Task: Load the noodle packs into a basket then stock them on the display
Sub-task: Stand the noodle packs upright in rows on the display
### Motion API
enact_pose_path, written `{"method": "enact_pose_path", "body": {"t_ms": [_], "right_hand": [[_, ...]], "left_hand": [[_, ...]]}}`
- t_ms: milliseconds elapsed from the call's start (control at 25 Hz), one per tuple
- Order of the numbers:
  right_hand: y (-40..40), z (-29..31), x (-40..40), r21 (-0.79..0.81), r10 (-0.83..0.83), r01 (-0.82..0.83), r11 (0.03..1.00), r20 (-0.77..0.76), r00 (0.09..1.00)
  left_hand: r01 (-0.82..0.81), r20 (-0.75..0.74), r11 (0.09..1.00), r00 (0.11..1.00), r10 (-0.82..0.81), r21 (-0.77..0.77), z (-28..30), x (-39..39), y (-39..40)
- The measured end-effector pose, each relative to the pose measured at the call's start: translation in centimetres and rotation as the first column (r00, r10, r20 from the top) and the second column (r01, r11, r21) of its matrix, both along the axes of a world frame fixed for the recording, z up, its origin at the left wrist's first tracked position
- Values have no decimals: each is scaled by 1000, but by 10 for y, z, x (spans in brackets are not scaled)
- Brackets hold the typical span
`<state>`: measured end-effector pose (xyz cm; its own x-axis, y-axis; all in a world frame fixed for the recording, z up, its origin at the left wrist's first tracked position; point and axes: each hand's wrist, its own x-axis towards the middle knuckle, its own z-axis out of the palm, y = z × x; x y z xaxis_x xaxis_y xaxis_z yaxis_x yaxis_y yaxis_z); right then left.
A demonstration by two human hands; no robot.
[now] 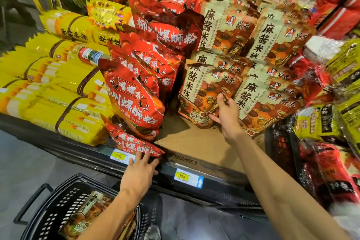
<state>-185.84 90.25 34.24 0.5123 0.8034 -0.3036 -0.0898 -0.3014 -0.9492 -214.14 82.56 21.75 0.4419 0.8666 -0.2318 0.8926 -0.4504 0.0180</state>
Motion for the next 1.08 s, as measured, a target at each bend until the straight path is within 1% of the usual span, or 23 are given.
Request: {"method": "enact_pose_path", "body": {"t_ms": [160,280,400,520,720,960,1080], "right_hand": [[-8,-11,7,-95,105,-107,990,-28,994],[-11,-21,2,-120,175,-175,977,-12,985],[-8,-23,1,-107,168,-172,979,-46,985],[-6,-24,5,-91,144,-148,985,-55,988],[-1,-27,9,-105,147,-149,983,-22,989],[-1,-29,4,-117,151,-153,981,-27,988],[-6,-34,3,-84,161,-165,983,-44,986]], "left_hand": [[8,-8,1000,1000,-8,-5,-2,0,-2],[-8,0,1000,1000,8,16,-5,0,-1],[11,2,999,1000,-11,-32,1,3,0],[-2,32,1000,999,2,-9,-2,2,-1],[8,-25,1000,1000,-9,-20,2,5,-1],[-7,-9,1000,1000,7,-9,-3,4,-2],[16,-31,1000,999,-16,9,-3,5,-3]]}}
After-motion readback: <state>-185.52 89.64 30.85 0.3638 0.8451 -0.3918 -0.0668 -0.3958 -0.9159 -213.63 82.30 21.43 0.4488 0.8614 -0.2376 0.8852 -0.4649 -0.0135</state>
